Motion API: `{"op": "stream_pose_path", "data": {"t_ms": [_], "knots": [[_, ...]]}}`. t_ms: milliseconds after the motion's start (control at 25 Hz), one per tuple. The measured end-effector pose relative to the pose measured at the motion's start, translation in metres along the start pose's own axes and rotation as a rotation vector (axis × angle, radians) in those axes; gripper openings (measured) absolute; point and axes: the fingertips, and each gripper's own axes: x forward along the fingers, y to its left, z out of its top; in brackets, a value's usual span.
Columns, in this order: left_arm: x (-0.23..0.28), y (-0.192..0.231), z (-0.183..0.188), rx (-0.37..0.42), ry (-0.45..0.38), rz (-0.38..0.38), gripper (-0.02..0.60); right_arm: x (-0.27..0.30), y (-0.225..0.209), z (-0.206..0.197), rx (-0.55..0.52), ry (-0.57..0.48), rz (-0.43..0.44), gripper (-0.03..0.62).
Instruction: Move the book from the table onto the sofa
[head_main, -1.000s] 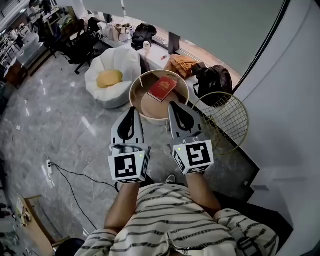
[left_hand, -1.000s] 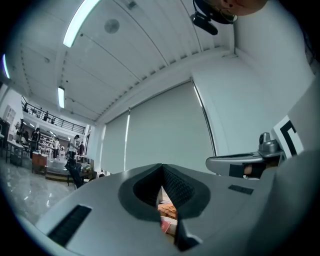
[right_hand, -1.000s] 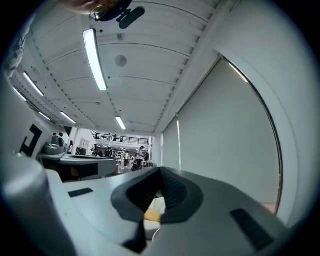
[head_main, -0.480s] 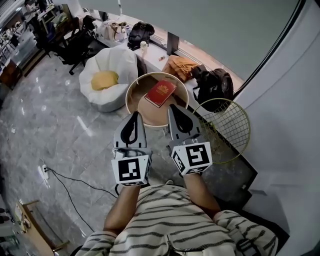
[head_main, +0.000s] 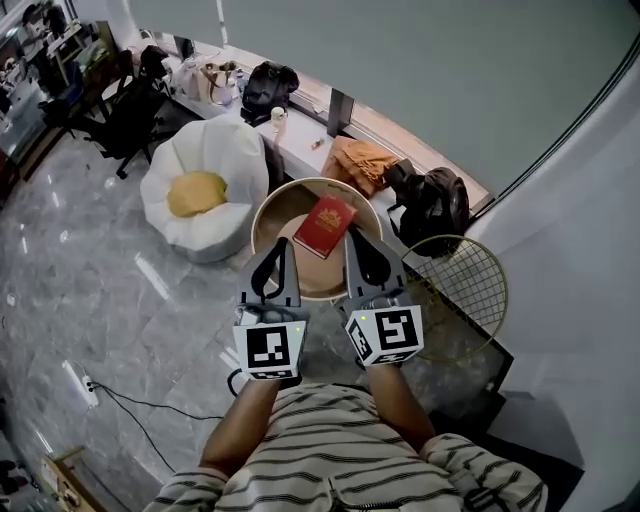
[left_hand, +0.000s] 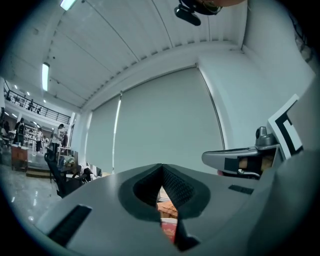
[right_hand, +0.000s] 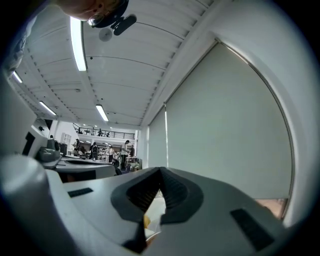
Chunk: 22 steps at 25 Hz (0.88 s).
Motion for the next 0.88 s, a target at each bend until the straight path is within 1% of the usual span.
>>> {"op": "stream_pose_path", "data": {"t_ms": [200, 320, 400, 520, 640, 880], "knots": [[0.044, 0.050, -0.012, -0.026, 0.021, -0.096, 0.005, 0.061, 0.015, -0.013, -0.003, 0.033, -0.085, 0.012], [0.063, 0.073, -0.018, -0.033, 0.033, -0.152, 0.005, 0.091, 0.029, -0.018, 0.026, 0.051, -0.098, 0.012], [0.074, 0.083, -0.024, -0.042, 0.037, -0.180, 0.005, 0.107, 0.035, -0.019, 0.017, 0.061, -0.107, 0.012], [0.089, 0.095, -0.038, -0.073, 0.051, -0.203, 0.005, 0.126, 0.035, -0.029, -0.007, 0.087, -0.130, 0.012], [0.102, 0.104, -0.051, -0.089, 0.067, -0.223, 0.005, 0.141, 0.033, -0.044, -0.007, 0.112, -0.152, 0.012], [0.136, 0.112, -0.076, -0.081, 0.099, -0.242, 0.005, 0.168, 0.014, -0.071, 0.015, 0.135, -0.180, 0.012]]}}
